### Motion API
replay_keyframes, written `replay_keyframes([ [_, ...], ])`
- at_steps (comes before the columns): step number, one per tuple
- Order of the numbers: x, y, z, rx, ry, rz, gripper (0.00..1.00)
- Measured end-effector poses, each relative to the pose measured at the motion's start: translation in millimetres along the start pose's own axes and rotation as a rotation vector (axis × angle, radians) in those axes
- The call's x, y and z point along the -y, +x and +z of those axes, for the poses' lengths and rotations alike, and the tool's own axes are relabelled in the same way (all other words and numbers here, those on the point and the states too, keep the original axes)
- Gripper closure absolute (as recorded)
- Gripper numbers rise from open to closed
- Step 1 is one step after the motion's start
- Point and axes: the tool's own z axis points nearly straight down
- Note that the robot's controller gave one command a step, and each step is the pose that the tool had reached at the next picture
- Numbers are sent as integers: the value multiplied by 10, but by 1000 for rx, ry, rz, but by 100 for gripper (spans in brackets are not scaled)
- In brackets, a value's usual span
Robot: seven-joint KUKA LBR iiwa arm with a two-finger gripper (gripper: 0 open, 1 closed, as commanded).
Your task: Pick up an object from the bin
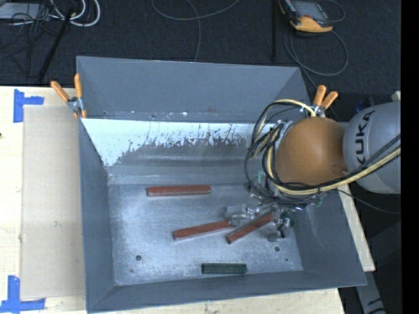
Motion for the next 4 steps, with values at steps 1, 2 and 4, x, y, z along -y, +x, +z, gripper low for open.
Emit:
replay_keyframes([
  [1,5,9,-22,-1,2,2,100],
  [2,0,8,-14,-2,0,3,0],
  [4,353,144,-1463,-1,9,-104,100],
])
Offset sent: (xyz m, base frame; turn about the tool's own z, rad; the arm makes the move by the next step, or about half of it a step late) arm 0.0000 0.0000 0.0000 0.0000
